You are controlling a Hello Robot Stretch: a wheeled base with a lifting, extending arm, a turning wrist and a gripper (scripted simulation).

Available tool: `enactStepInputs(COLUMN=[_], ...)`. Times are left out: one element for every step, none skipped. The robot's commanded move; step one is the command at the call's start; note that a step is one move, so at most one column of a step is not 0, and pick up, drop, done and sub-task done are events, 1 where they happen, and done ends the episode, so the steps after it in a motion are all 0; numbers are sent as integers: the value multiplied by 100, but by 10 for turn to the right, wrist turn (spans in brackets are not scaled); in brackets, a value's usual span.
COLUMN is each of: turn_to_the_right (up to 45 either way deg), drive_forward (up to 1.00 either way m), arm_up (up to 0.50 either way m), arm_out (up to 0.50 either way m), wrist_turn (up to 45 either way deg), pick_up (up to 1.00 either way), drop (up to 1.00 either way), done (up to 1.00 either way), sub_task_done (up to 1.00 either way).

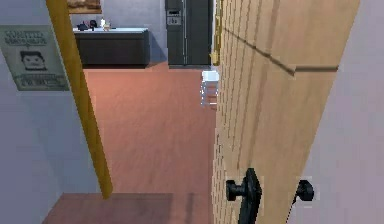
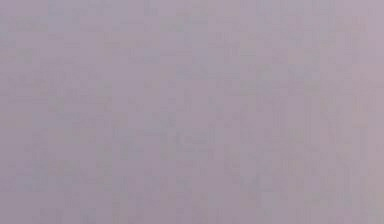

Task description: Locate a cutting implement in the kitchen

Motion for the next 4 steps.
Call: enactStepInputs(turn_to_the_right=[-450, 0, 420, 0], drive_forward=[0, 40, 0, 100], arm_up=[0, 0, 0, 0], arm_out=[0, 0, 0, 0], wrist_turn=[0, 0, 0, 0], pick_up=[0, 0, 0, 0], drop=[0, 0, 0, 0], done=[0, 0, 0, 0], sub_task_done=[0, 0, 0, 0])
